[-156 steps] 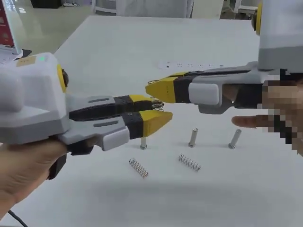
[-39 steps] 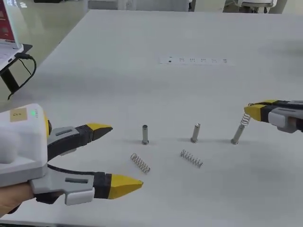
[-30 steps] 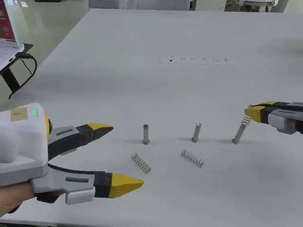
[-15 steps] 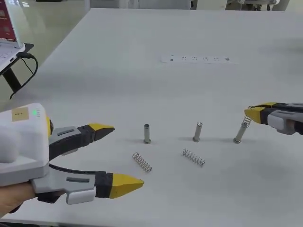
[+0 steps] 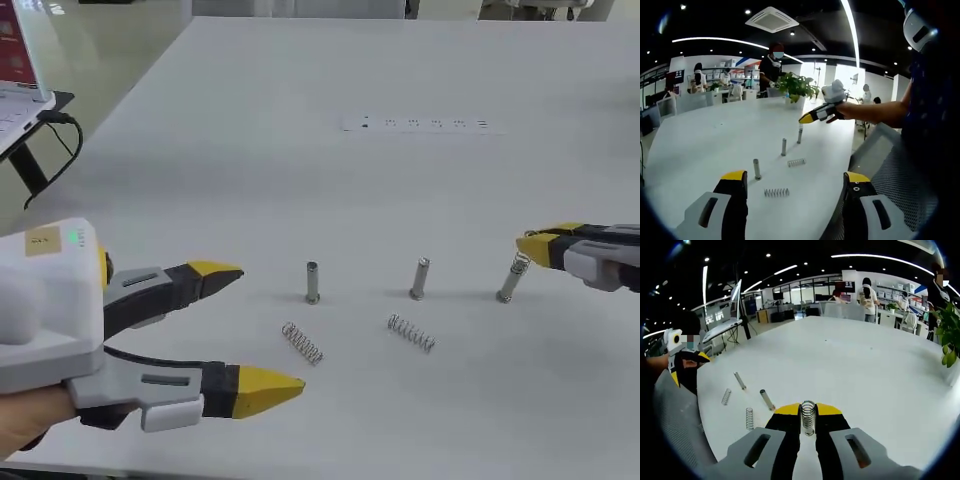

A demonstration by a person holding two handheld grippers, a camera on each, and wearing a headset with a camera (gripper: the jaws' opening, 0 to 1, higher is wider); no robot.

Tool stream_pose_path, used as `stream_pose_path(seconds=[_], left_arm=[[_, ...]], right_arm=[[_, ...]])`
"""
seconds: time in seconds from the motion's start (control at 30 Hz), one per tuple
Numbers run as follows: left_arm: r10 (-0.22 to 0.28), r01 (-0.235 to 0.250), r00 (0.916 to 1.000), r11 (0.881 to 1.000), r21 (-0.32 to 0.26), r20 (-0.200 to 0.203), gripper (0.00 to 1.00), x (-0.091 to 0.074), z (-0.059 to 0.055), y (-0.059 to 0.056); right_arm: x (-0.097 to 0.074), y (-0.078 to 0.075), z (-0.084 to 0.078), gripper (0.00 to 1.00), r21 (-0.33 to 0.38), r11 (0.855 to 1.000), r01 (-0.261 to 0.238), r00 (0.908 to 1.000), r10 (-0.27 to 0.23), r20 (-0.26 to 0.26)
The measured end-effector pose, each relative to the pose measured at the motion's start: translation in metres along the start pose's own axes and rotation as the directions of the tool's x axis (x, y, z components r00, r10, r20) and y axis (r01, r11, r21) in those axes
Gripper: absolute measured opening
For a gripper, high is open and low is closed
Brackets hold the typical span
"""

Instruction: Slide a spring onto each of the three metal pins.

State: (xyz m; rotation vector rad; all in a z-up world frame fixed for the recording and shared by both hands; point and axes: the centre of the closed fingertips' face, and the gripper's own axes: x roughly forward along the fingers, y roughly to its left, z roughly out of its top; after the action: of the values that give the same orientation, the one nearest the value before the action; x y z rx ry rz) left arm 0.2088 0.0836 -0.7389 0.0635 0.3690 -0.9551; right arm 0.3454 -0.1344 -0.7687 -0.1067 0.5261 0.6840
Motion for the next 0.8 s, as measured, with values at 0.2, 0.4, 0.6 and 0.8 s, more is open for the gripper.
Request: stream_pose_path(seconds=[0.2, 0.4, 0.6, 0.8], left_arm=[[-0.001, 0.001, 1.0, 1.0, 0.002, -0.001, 0.74, 0.001, 0.001, 0.0], [-0.003, 0.003, 1.0, 1.0, 0.004, -0.002, 0.74, 0.002, 0.001, -0.001], [-0.003, 0.003, 1.0, 1.0, 0.005, -0.002, 0.74, 0.002, 0.001, -0.001], [-0.002, 0.002, 1.0, 1.0, 0.005, 0.0, 0.74, 0.002, 0.002, 0.0]], right_arm=[[0.004, 0.0, -0.009, 0.08, -0.03, 1.0, -0.006, 1.0, 0.006, -0.006], [0.008, -0.002, -0.017, 0.08, -0.044, 0.999, -0.01, 0.9999, 0.01, -0.008], [0.013, -0.003, -0.028, 0.08, -0.048, 0.999, -0.016, 0.9995, 0.015, -0.029], [0.018, -0.004, -0.038, 0.08, -0.064, 0.998, -0.024, 0.9983, 0.021, -0.055]])
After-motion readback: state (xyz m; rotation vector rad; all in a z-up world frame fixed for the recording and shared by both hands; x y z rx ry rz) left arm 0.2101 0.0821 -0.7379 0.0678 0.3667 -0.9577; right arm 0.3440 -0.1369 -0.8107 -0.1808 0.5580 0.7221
